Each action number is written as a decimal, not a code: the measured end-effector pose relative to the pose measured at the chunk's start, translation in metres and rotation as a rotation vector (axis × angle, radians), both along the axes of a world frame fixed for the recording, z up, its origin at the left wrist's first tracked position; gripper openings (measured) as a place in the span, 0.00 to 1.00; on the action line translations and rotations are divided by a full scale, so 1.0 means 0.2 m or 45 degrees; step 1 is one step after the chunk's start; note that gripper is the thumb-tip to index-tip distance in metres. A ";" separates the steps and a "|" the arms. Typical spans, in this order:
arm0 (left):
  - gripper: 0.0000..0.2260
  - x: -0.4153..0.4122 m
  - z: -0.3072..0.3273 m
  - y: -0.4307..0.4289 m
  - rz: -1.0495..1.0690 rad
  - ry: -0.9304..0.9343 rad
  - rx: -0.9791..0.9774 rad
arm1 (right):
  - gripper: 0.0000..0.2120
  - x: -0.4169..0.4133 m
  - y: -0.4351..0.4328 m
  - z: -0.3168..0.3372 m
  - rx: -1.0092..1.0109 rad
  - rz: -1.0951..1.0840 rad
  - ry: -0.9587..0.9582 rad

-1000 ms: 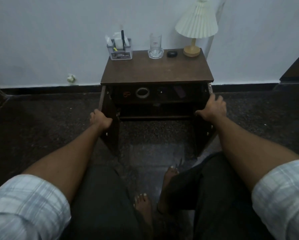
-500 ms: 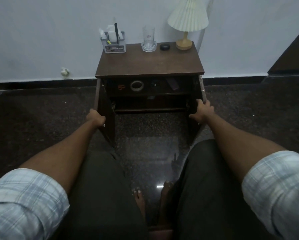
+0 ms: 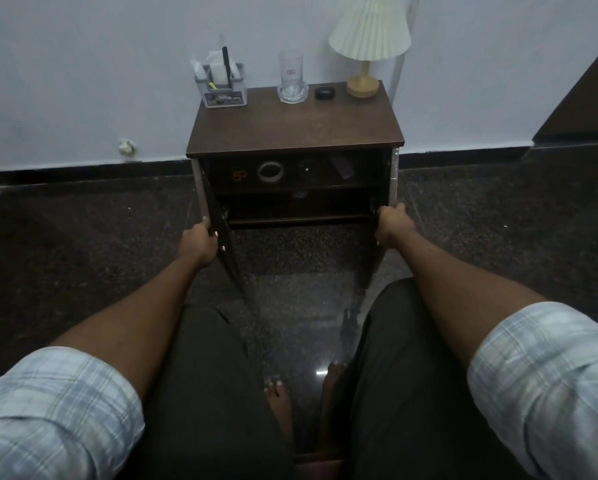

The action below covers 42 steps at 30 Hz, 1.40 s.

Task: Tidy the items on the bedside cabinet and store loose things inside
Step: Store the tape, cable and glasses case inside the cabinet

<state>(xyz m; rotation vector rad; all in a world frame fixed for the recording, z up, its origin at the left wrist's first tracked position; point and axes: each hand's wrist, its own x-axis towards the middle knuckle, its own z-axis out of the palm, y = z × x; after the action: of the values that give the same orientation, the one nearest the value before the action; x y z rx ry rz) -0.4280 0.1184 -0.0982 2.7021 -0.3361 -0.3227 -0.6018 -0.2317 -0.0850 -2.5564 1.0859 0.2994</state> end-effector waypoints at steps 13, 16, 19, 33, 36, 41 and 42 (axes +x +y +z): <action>0.25 0.07 -0.04 -0.25 0.484 0.217 -0.590 | 0.20 0.22 0.07 -0.09 0.479 -0.365 -0.365; 0.25 0.10 -0.07 -0.30 0.492 0.474 -0.656 | 0.22 0.25 0.07 -0.14 0.585 -0.359 -0.394; 0.20 0.12 -0.11 -0.35 0.450 0.709 -0.715 | 0.28 0.30 0.07 -0.16 0.758 -0.386 -0.385; 0.13 0.28 -0.28 -0.66 0.316 0.704 -0.754 | 0.17 0.62 0.03 -0.34 0.801 -0.172 -0.449; 0.10 0.35 -0.33 -0.73 0.327 0.690 -0.799 | 0.16 0.70 0.01 -0.40 0.818 -0.197 -0.523; 0.08 0.47 -0.39 -0.83 0.380 0.709 -0.878 | 0.15 0.84 0.01 -0.45 0.836 -0.253 -0.607; 0.08 0.50 -0.40 -0.85 0.397 0.699 -0.882 | 0.14 0.87 0.00 -0.45 0.857 -0.267 -0.621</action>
<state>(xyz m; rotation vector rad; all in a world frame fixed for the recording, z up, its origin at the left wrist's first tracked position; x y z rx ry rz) -0.3278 -0.0518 -0.1776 1.8546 0.1234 -0.6832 -0.4278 -0.2313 -0.1744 -1.7714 0.8617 -0.0231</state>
